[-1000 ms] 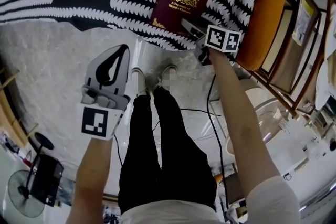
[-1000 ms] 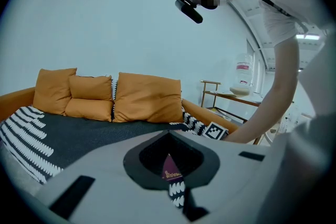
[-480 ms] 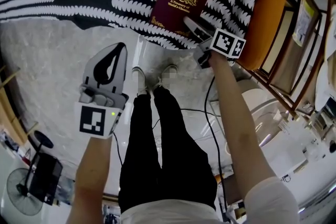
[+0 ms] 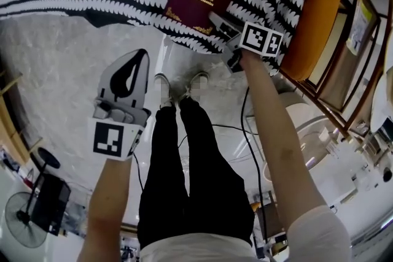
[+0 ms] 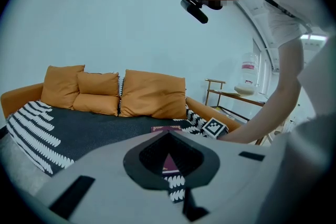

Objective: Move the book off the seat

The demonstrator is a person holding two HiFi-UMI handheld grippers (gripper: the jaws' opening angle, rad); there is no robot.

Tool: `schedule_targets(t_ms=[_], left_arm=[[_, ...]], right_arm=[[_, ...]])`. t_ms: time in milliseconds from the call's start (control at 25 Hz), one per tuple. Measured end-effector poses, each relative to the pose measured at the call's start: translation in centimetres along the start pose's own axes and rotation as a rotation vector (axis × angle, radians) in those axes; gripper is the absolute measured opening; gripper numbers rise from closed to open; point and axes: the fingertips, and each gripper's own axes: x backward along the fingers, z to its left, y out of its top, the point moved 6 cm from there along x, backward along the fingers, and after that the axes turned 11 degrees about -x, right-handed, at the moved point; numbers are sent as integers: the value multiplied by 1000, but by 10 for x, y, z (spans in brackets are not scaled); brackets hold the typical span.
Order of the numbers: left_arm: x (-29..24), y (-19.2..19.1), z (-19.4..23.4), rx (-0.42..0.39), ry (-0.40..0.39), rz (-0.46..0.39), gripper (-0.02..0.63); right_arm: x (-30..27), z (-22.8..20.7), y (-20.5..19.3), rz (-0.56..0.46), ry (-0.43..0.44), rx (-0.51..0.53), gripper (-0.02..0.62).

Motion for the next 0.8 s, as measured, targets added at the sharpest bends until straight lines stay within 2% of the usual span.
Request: schedule_targets(t_ms=[80,200,640,800], left_arm=[[6,-2,5,1,7,7,17],[12,-2,9,1,17,4,17],[24,29,10,-3,10,-60,15],[40,40,16,-21,17,-76,15]], right_arm=[[-7,6,-4,-2,26,-16,248],[-2,16,-1,-60,69,-39,233],[39,43,-1,-143,102,-129,224],[50,64,-6,-169,137,-121,224]])
